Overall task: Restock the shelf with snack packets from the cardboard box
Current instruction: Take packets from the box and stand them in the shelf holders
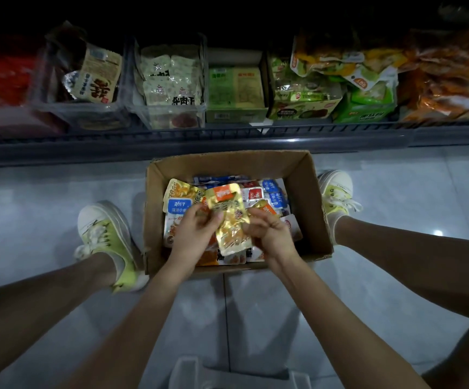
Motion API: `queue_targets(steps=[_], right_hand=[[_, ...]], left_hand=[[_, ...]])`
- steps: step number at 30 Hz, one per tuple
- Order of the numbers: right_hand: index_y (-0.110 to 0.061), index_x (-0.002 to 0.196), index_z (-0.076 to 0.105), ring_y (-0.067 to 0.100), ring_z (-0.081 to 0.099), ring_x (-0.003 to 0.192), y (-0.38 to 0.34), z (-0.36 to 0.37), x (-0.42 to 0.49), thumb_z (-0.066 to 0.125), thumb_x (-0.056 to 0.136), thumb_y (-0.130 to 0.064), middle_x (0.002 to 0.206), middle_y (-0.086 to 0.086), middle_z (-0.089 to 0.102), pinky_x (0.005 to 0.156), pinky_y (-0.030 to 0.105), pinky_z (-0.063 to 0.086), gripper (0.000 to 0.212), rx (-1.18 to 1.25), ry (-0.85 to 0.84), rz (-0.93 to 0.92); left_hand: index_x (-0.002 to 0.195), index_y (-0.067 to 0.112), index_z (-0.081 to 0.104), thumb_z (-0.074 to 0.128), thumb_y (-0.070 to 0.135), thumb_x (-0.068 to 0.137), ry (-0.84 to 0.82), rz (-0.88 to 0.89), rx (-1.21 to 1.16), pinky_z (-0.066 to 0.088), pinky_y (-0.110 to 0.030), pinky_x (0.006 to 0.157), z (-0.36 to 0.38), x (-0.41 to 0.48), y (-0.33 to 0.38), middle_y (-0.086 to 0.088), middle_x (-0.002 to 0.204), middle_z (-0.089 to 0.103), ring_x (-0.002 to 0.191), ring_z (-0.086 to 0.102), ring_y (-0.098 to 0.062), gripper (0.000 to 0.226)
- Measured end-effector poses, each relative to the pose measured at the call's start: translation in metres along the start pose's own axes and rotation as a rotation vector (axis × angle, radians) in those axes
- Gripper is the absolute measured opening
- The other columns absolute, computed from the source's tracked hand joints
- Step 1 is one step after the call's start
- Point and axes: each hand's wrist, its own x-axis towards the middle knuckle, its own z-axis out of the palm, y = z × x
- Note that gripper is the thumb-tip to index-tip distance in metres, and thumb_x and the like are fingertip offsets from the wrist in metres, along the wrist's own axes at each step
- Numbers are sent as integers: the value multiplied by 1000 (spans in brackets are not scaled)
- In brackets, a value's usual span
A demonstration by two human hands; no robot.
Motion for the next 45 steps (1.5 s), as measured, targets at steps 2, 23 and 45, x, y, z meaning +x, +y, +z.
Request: queue_targets(steps=[2,23,45], right_hand=[[-8,99,67,14,69,69,6,7,-11,61,79,17,75,2,72,57,23,53,32,-12,-105,71],[-6,114,55,33,52,107,12,-46,73,73,79,-33,116,14,56,81,39,45,47,-1460,581,-376],[-7,97,68,14,66,58,22,76,-14,66,86,-3,75,-2,71,48,23,55,12,-371,-349,-79]], left_hand=[[113,21,57,67,20,87,38,-6,-121,51,-46,93,4,0,-4,4,106,69,100,65,-16,28],[123,16,49,59,14,92,371,85,153,52,-41,82,-76,10,-18,1,106,62,96,61,-23,32],[103,28,57,78,13,76,117,64,89,53,-40,84,-80,-20,-30,10,95,68,89,66,-12,37]])
